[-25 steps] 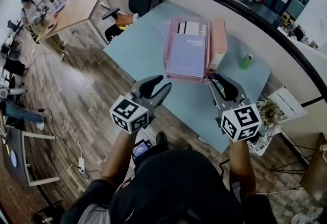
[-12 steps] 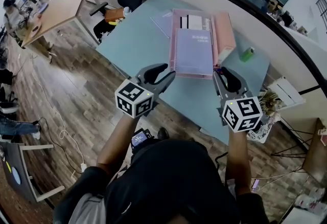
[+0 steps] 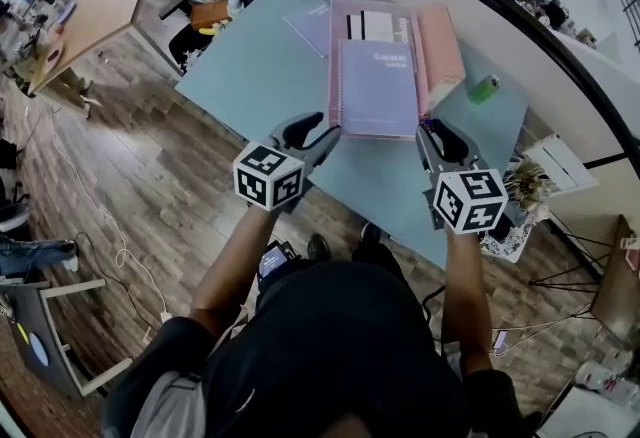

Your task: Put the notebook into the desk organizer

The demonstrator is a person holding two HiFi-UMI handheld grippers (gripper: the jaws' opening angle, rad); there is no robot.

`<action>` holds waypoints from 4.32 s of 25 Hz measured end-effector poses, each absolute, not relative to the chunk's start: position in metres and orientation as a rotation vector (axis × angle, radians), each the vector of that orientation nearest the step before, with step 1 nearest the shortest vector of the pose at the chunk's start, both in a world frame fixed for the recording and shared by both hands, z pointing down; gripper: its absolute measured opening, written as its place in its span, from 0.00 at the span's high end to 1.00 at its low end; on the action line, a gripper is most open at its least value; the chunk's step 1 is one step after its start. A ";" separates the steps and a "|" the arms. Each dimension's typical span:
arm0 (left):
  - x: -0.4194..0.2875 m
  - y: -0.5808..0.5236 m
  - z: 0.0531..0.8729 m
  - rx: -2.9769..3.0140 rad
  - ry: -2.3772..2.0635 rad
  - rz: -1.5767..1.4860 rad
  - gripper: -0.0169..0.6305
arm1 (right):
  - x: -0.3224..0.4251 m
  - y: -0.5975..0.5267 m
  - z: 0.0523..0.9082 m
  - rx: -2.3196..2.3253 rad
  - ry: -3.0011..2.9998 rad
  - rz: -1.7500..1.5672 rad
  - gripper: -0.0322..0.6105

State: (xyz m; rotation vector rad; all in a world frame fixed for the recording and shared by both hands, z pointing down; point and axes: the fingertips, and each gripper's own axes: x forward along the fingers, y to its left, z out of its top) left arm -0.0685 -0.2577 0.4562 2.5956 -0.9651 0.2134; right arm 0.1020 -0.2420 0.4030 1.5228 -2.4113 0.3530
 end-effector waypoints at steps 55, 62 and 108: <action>-0.053 -0.265 0.544 2.320 -1.162 0.325 0.72 | 0.094 -0.255 0.517 1.361 -2.325 0.728 0.76; -0.057 -0.244 0.540 2.364 -1.121 0.329 0.72 | 0.090 -0.229 0.514 1.415 -2.313 0.719 0.76; -0.050 -0.084 0.561 2.327 -1.158 0.342 0.72 | 0.098 -0.076 0.544 1.392 -2.337 0.721 0.76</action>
